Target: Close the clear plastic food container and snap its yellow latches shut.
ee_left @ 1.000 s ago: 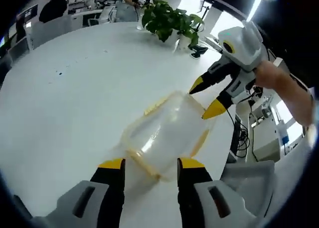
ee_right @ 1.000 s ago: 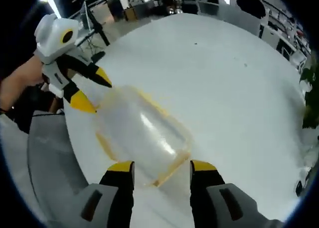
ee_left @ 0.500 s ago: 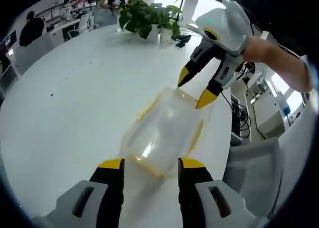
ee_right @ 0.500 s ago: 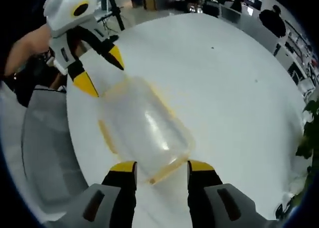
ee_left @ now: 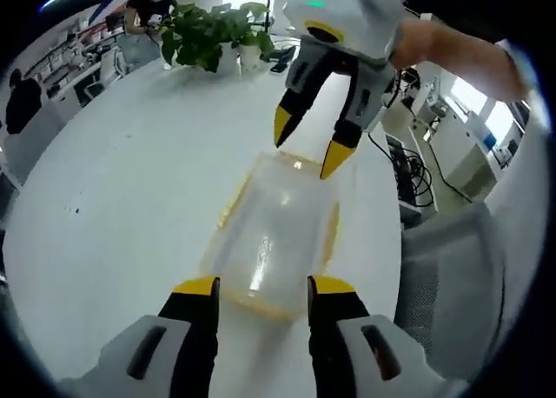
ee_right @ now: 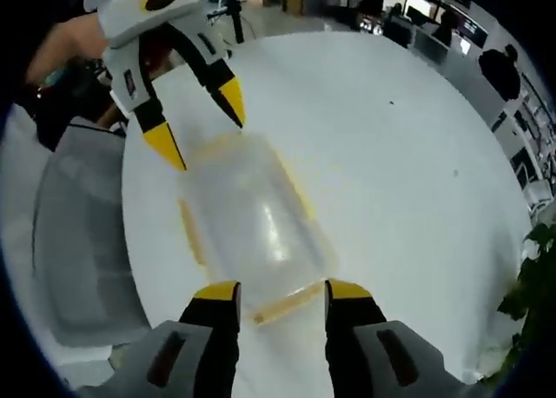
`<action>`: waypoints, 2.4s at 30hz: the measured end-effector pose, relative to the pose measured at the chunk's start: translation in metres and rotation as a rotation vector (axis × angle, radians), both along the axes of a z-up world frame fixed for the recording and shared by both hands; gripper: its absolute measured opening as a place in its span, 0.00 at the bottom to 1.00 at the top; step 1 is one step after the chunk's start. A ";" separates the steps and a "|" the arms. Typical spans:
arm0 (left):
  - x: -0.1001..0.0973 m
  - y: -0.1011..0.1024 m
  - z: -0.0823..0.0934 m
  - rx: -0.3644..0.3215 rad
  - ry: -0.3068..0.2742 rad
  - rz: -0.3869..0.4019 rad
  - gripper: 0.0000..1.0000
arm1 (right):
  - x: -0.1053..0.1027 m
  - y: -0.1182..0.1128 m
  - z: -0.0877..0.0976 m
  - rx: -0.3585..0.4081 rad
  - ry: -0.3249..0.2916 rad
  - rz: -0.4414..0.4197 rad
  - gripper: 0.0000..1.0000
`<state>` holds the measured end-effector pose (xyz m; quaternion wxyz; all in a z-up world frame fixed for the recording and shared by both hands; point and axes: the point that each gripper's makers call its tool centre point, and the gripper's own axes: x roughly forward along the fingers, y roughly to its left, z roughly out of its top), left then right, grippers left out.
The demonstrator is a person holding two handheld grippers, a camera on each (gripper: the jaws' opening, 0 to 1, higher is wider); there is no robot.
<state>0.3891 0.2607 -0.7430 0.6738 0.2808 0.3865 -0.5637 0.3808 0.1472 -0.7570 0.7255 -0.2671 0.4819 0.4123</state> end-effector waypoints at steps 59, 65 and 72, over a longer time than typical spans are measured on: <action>-0.016 -0.048 -0.006 -0.053 -0.021 -0.077 0.40 | 0.029 0.058 0.011 0.119 -0.021 0.151 0.38; -0.024 -0.048 -0.009 -0.061 -0.008 -0.071 0.41 | 0.033 0.061 0.009 0.114 -0.015 0.163 0.39; -0.033 -0.049 -0.013 -0.058 -0.031 -0.089 0.41 | 0.034 0.063 0.001 0.101 0.011 0.176 0.40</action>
